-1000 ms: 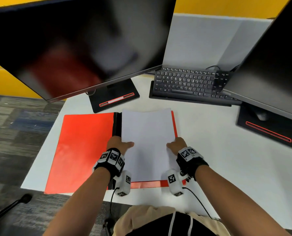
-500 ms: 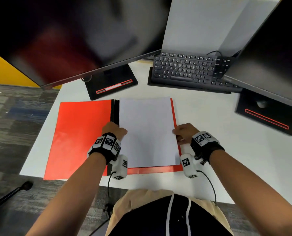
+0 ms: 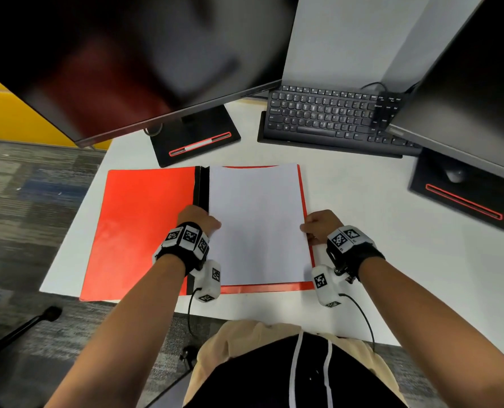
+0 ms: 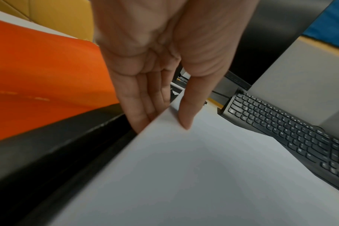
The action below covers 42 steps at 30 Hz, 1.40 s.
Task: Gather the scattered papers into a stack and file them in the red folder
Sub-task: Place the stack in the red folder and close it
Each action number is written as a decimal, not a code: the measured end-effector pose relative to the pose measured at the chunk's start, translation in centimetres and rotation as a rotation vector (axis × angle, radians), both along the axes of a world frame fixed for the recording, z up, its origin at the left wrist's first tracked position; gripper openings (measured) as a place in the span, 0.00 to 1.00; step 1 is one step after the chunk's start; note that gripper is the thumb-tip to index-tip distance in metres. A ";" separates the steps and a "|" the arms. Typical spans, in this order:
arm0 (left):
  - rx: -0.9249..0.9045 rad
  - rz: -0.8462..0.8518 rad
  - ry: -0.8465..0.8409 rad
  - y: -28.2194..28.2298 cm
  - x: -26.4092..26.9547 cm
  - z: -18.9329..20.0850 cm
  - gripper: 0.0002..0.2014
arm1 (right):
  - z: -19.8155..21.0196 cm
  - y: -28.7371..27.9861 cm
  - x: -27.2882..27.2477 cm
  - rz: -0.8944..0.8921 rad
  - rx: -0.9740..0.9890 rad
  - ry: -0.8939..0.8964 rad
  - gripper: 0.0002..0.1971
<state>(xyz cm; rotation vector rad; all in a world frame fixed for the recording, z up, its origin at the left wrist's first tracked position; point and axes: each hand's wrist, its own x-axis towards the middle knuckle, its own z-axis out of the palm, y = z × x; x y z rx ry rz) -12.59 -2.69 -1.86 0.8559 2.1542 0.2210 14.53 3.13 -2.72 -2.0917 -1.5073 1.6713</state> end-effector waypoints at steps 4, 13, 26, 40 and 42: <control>0.015 0.039 -0.087 -0.5 -1.9 0.9 0.15 | 0.0 0.0 0.4 0.005 0.012 0.017 0.11; -0.139 0.269 0.354 -7.2 -11.6 1.6 0.24 | 0.2 0.5 0.2 0.079 0.076 -0.100 0.03; -0.166 -0.079 0.477 -12.0 -13.3 4.8 0.20 | -0.4 1.0 -0.4 0.213 0.106 -0.149 0.20; 0.143 0.002 0.341 -6.6 -4.1 12.7 0.15 | 0.0 1.2 -0.2 0.428 0.158 -0.232 0.23; 0.212 -0.096 0.297 -6.1 -2.1 14.5 0.14 | 0.2 0.9 0.0 0.457 0.147 -0.223 0.25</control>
